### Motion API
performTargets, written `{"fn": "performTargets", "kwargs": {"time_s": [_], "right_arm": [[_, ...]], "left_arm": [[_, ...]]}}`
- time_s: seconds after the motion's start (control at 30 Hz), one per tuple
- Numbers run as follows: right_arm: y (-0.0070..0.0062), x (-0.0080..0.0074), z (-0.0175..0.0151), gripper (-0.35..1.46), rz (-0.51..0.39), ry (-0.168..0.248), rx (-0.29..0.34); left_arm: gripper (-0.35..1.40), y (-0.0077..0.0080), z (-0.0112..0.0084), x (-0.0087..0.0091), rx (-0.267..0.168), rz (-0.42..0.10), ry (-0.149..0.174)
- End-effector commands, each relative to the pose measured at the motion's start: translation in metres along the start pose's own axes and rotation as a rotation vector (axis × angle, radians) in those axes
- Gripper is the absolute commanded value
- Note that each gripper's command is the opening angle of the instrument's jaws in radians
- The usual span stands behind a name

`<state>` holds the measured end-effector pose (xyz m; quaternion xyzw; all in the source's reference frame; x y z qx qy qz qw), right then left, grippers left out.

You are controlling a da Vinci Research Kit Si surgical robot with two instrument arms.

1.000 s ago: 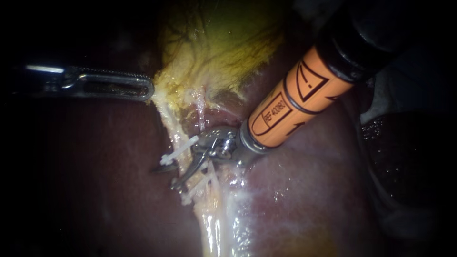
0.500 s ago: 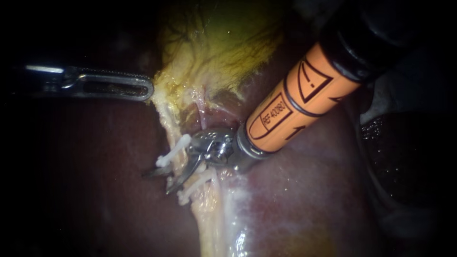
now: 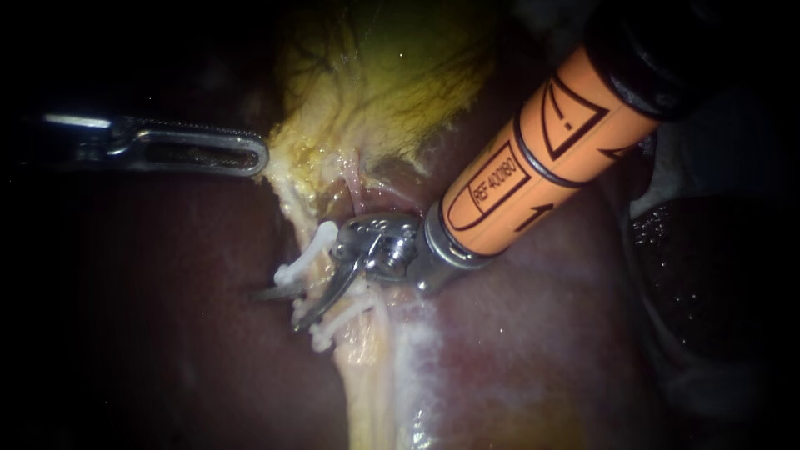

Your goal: Go to the cutting position left tube

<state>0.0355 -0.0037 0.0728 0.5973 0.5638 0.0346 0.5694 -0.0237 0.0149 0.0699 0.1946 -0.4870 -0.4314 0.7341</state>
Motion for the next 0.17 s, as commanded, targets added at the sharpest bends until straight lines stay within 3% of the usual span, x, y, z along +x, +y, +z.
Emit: {"fn": "performTargets", "kwargs": {"time_s": [0.03,0.17], "right_arm": [[0.0,-0.0001,0.0,0.86,-0.001,0.0,-0.002],[0.0,-0.0001,0.0,0.84,-0.001,0.003,-0.001]], "left_arm": [[-0.35,0.0,0.0,0.0,0.001,0.0,0.0],[-0.35,0.0,0.0,0.0,0.001,0.0,0.0]]}}
